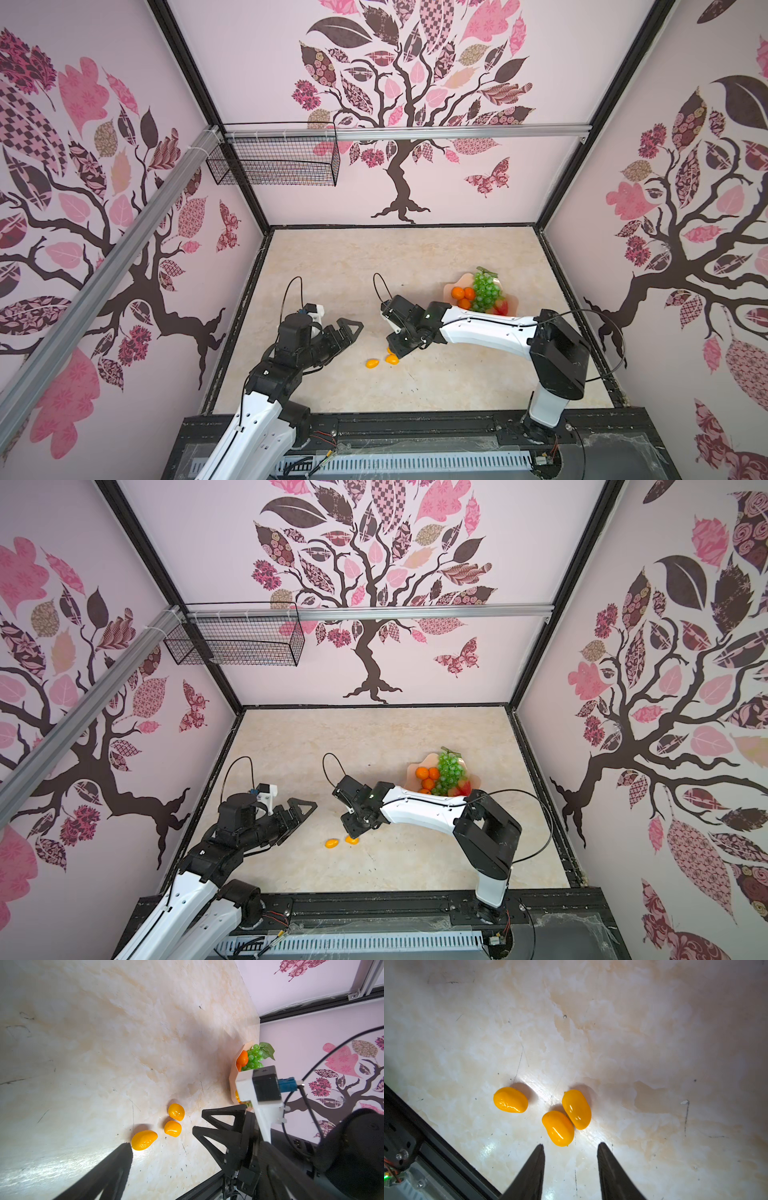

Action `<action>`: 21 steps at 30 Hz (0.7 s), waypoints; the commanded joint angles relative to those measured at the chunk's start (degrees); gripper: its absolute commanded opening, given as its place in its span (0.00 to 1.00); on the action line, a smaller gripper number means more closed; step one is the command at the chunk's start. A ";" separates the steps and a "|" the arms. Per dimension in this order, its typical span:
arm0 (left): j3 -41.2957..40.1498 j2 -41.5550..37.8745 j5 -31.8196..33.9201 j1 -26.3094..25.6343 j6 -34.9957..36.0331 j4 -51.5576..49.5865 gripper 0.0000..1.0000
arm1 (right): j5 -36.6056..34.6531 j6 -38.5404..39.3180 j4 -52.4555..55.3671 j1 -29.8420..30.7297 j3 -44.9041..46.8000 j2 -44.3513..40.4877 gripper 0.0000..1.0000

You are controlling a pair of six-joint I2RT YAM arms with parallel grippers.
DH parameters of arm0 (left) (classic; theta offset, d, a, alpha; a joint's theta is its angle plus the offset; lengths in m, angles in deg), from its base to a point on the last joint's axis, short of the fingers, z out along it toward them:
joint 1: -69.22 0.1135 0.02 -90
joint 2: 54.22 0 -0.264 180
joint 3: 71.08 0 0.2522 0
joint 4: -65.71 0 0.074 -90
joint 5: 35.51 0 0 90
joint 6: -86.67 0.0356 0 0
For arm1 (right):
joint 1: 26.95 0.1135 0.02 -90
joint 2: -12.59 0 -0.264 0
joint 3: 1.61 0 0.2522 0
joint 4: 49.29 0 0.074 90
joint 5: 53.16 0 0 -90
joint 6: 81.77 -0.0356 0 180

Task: Arrange fruit in a fruit bowl
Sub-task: Pick up the fruit from the center of the table.

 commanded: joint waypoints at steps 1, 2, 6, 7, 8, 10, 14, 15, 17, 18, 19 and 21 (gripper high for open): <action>-1.29 -0.59 -2.81 1.15 -0.01 -0.33 0.98 | -0.09 2.15 2.29 0.18 -2.33 3.15 0.45; -1.30 -0.55 -2.87 1.24 0.01 -0.34 0.98 | -0.19 2.22 2.23 0.12 -2.56 3.65 0.45; -1.67 -0.31 -2.99 1.31 -0.50 0.01 0.98 | -0.61 2.31 2.02 0.13 -3.28 5.40 0.45; -1.85 -0.31 -3.12 1.35 -0.55 0.15 0.98 | -0.80 2.33 1.95 0.16 -3.50 5.76 0.45; -1.82 -0.31 -3.10 1.37 -0.51 0.20 0.98 | -0.77 2.29 1.86 0.17 -3.64 6.13 0.44; -1.87 -0.31 -3.09 1.41 -0.47 0.19 0.98 | -0.42 2.33 1.52 0.12 -3.97 6.82 0.44; -1.97 -0.55 -2.94 1.49 -0.51 0.04 0.98 | -0.26 2.28 1.24 0.12 -4.57 8.28 0.44; -2.07 -0.57 -2.86 1.50 -0.59 0.09 0.98 | -0.24 2.27 1.11 0.13 -4.64 8.69 0.44; -2.06 -0.81 -2.86 1.48 -0.60 0.03 0.98 | -0.35 2.33 1.13 0.12 -4.87 9.25 0.43; -2.08 -0.75 -2.77 1.49 -0.57 0.00 0.98 | -0.44 2.32 1.08 0.12 -4.95 9.64 0.43; -2.08 -0.85 -2.77 1.45 -0.51 -0.11 0.98 | -0.52 2.32 1.13 0.13 -5.07 9.87 0.43; -2.08 -0.88 -2.69 1.50 -0.51 -0.15 0.98 | -0.65 2.29 1.14 0.16 -5.22 10.46 0.43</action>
